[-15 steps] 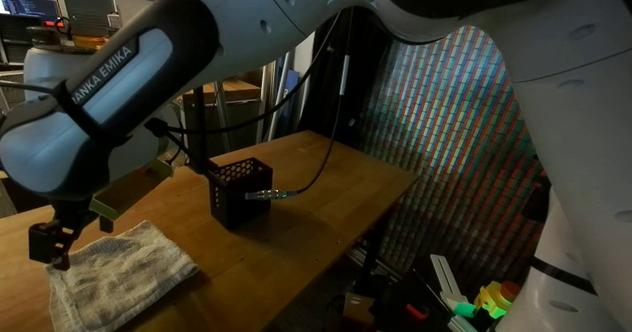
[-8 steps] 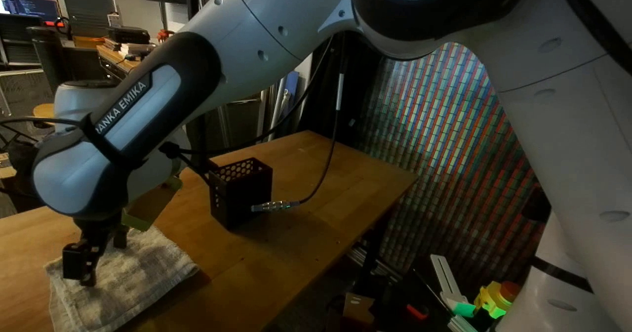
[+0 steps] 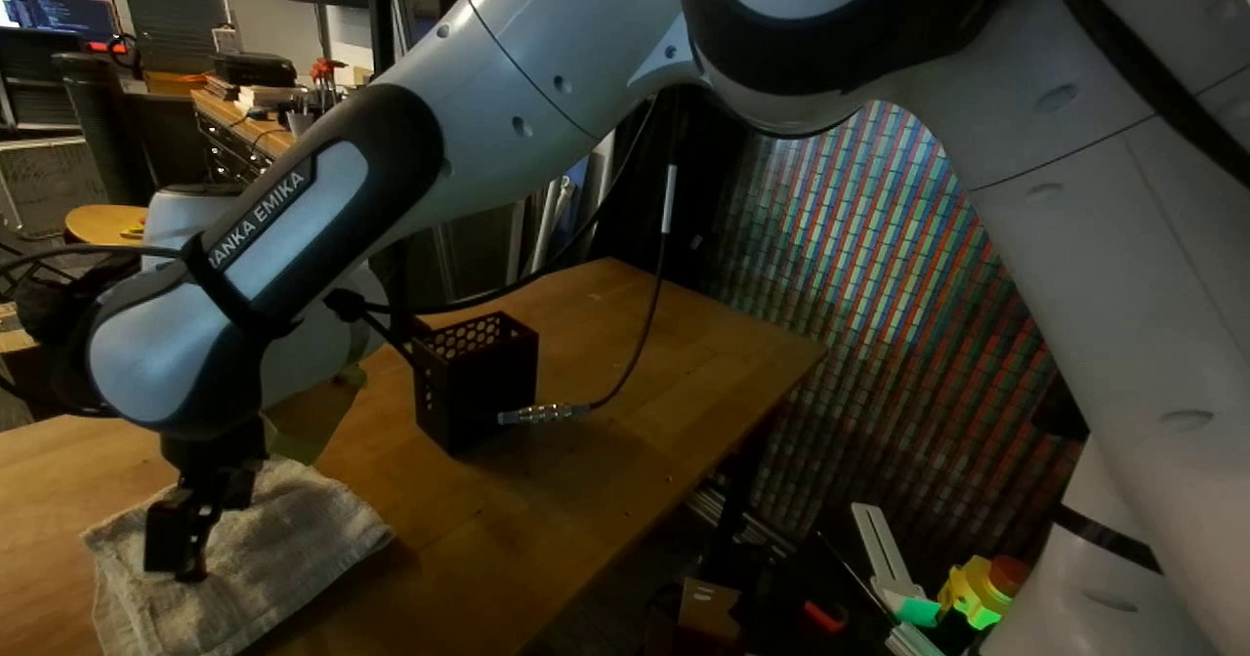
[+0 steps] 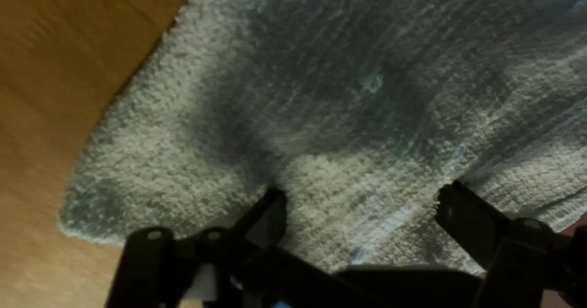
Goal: Pick up the cloth from the table and put it in the box
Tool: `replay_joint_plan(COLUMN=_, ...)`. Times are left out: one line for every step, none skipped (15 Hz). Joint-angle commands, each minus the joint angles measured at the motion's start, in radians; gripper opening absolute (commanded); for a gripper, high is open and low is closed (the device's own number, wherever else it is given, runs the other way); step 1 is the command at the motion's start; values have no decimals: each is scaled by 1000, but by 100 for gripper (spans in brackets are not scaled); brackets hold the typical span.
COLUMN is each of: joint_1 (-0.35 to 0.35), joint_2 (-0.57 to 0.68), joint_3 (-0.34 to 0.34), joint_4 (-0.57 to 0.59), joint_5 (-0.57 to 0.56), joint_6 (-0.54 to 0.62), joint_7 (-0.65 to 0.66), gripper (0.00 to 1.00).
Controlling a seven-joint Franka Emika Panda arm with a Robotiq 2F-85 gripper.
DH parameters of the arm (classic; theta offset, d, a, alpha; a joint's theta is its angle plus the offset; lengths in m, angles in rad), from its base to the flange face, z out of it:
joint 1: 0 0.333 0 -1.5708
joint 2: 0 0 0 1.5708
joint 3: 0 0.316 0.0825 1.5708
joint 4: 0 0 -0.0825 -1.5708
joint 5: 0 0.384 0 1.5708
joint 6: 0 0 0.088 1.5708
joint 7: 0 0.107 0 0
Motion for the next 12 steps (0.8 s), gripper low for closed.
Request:
replay_joint_plan(joint_1=-11, joint_2=5, joint_3=45, joint_4=-11, joint_5=62, joint_6=-12, joint_7=-21, gripper=59)
replay_joint_plan(joint_1=-14, joint_2=-9, joint_3=54, joint_4=-25, joint_5=78, joint_6=-12, joint_7=-15, gripper=51)
replay_joint_plan(joint_1=-18, joint_2=-24, joint_3=61, joint_4=-39, joint_5=93, joint_6=-13, joint_7=-10, gripper=42)
replay_joint_plan(joint_1=-22, joint_2=-38, joint_3=69, joint_4=-51, joint_5=109, joint_6=-12, joint_7=-7, gripper=36)
replay_joint_plan(joint_1=-24, joint_2=-59, joint_3=72, joint_4=-67, joint_5=122, joint_6=-16, joint_7=1, gripper=27)
replay_joint_plan(joint_1=-27, joint_2=-79, joint_3=76, joint_4=-81, joint_5=133, joint_6=-18, joint_7=3, gripper=20)
replay_joint_plan(joint_1=-28, joint_2=-100, joint_3=76, joint_4=-92, joint_5=142, joint_6=-24, joint_7=6, gripper=13)
replay_joint_plan(joint_1=-27, joint_2=-121, joint_3=74, joint_4=-102, joint_5=148, joint_6=-28, joint_7=10, gripper=5)
replay_joint_plan(joint_1=-29, joint_2=-146, joint_3=74, joint_4=-113, joint_5=157, joint_6=-31, joint_7=14, gripper=0)
replay_joint_plan(joint_1=-30, joint_2=-166, joint_3=72, joint_4=-121, joint_5=167, joint_6=-33, joint_7=19, gripper=0)
replay_joint_plan(joint_1=-27, joint_2=-189, joint_3=66, joint_4=-129, joint_5=173, joint_6=-37, joint_7=30, gripper=0)
replay_joint_plan(joint_1=-26, joint_2=-212, joint_3=62, joint_4=-137, joint_5=179, joint_6=-38, joint_7=36, gripper=3)
